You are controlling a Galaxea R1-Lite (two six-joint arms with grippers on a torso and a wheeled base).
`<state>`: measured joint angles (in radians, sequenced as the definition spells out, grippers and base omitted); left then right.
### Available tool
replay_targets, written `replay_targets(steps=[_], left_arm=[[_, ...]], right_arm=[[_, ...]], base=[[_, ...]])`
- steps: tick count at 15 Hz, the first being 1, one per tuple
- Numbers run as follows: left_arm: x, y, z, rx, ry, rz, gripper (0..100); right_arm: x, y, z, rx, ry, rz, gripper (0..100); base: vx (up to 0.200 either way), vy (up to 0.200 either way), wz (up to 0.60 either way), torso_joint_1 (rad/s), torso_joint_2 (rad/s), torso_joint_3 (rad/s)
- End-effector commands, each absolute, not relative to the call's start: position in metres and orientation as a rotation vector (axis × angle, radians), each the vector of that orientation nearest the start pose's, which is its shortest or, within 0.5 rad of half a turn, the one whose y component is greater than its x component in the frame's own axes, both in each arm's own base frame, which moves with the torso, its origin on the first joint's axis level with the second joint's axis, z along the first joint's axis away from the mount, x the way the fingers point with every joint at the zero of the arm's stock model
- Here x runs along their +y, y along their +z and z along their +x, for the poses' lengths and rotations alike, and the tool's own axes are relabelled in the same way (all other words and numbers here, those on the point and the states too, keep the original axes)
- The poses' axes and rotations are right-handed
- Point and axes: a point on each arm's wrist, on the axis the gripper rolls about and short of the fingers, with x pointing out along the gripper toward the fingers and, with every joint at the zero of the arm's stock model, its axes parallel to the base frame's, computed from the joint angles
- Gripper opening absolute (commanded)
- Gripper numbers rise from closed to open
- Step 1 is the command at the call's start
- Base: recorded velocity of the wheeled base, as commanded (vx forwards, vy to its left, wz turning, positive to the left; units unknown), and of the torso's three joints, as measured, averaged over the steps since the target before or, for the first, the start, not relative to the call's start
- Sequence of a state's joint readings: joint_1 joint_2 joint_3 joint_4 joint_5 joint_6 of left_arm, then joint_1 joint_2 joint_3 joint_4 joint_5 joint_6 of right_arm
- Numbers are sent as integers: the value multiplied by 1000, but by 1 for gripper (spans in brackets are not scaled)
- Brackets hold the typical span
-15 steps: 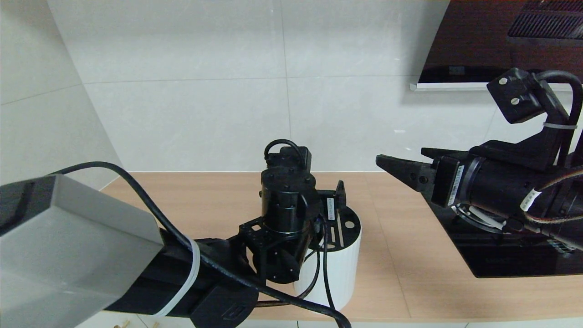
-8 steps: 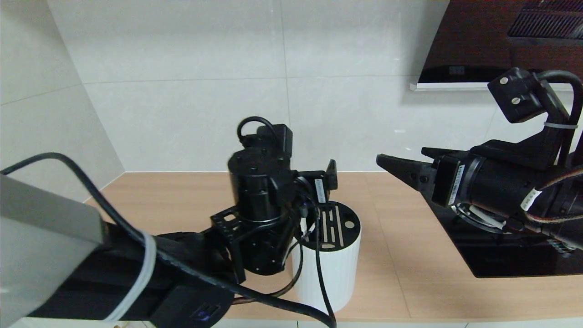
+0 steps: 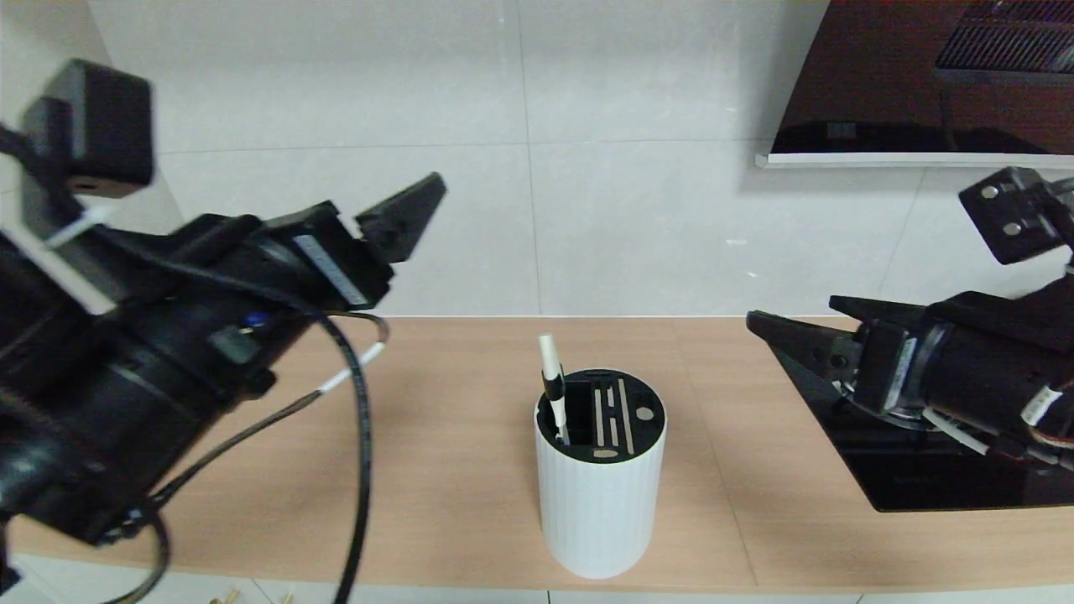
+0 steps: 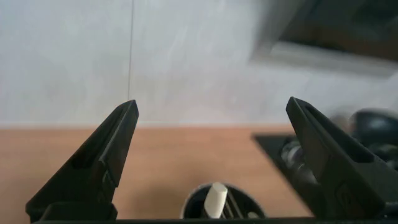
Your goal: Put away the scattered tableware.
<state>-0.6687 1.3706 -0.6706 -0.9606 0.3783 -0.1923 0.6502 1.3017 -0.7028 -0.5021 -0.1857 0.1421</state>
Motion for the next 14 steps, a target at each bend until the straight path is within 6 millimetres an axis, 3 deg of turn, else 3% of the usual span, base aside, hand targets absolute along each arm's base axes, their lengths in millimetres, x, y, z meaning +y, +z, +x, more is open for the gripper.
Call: replay_targets(steps=[1,3,5,6,7,8,11,14], left_arm=[[-66,264,118,-292,-241,-332,100],[-35,249,76,-266,-189,-271,100],[-8,233,38,-221,-71,-202,100],[-8,233,38,-221,-71,-202,100],[6,220,3,-227,-47,-188,100],[10,210,-13,-236,-29,-185,100],[15,187,-45,-266,50,-179,100],[14,180,-54,-295,148,-186,100]], right_arm=[[79,231,133,81,372,92,100],[44,217,97,15,277,61,100],[21,208,59,-79,238,64,100],[21,208,59,-79,238,64,100],[5,196,25,-109,167,58,100],[-1,185,8,-100,107,50,100],[-8,164,-30,-128,60,42,100],[-8,152,-40,-129,-73,-22,100]], base=[[0,0,0,0,0,0],[0,0,0,0,0,0],[0,0,0,0,0,0],[0,0,0,0,0,0],[0,0,0,0,0,0],[0,0,0,0,0,0],[0,0,0,0,0,0],[0,0,0,0,0,0]])
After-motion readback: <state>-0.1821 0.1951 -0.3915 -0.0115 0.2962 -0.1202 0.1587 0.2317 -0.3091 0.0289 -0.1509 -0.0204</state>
